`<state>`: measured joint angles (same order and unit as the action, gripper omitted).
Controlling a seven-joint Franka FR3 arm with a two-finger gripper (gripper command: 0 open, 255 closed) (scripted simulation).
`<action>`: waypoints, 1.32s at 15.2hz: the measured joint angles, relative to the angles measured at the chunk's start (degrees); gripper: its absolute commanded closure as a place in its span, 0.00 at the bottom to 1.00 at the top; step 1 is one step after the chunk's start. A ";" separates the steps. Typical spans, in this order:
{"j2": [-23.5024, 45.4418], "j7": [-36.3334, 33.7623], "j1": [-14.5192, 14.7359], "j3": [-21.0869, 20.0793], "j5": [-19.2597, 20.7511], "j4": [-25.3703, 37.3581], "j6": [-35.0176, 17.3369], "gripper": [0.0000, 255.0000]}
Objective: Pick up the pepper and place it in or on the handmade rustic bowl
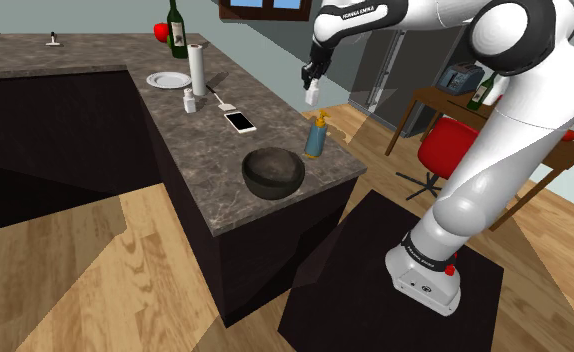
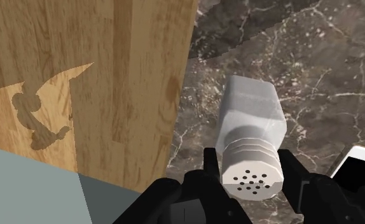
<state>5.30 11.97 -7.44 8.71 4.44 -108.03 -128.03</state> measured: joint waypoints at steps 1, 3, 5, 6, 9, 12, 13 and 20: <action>-0.06 0.05 0.00 0.00 -0.03 0.70 0.76 1.00; -0.47 0.20 -0.01 0.01 -0.04 1.75 2.21 1.00; -0.68 0.36 -0.03 0.02 -0.10 2.96 3.63 1.00; -0.81 0.39 -0.01 0.01 -0.10 3.65 4.45 1.00; -1.70 -0.15 0.32 -0.23 0.16 4.21 5.96 1.00; -5.47 -3.64 1.95 -1.61 1.64 0.55 6.30 1.00; -6.95 -5.15 2.59 -2.26 2.22 -1.25 6.11 1.00; -15.49 -14.21 6.07 -6.95 4.58 -9.60 7.35 1.00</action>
<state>-10.18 -2.23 -1.37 1.76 9.02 -117.63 -120.68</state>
